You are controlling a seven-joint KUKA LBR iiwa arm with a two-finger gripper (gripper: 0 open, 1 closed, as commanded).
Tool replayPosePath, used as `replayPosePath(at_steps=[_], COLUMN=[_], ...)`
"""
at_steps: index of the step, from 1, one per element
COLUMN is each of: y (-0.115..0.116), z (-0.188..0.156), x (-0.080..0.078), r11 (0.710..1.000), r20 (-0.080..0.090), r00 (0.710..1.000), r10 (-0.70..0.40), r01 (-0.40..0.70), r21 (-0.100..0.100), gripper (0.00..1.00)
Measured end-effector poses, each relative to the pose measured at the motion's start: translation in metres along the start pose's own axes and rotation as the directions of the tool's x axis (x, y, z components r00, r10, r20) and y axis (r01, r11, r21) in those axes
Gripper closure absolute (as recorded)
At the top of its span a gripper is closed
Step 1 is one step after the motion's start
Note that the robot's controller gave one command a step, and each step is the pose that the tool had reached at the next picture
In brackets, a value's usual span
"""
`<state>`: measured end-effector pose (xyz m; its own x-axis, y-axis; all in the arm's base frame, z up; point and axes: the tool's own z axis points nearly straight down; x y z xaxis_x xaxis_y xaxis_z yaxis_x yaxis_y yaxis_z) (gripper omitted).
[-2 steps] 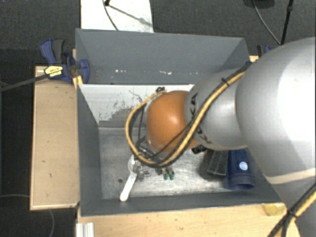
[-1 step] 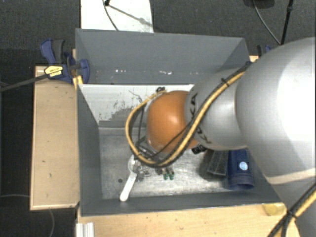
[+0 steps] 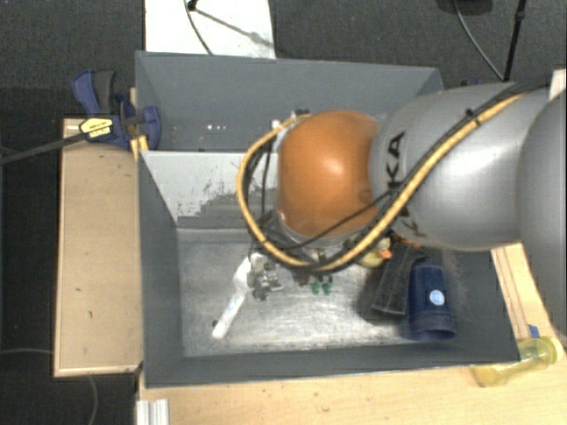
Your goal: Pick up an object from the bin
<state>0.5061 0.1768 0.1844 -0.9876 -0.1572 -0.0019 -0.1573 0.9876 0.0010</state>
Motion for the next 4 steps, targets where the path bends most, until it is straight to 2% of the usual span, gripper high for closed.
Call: replayPosePath(at_steps=[1,2,3,4], y=[0.0,0.005,0.003,0.001], z=[0.0,0.016,0.035,0.011], x=[0.0,-0.002,0.004,0.004], r11=[1.0,1.0,1.0,1.0], r20=[0.0,0.001,0.0,-0.008], r00=[1.0,1.0,1.0,1.0], r10=[0.001,0.014,-0.005,-0.011], r01=[-0.001,-0.014,0.005,0.011], r21=[0.0,0.0,0.0,0.002], gripper=[1.0,1.0,1.0,1.0])
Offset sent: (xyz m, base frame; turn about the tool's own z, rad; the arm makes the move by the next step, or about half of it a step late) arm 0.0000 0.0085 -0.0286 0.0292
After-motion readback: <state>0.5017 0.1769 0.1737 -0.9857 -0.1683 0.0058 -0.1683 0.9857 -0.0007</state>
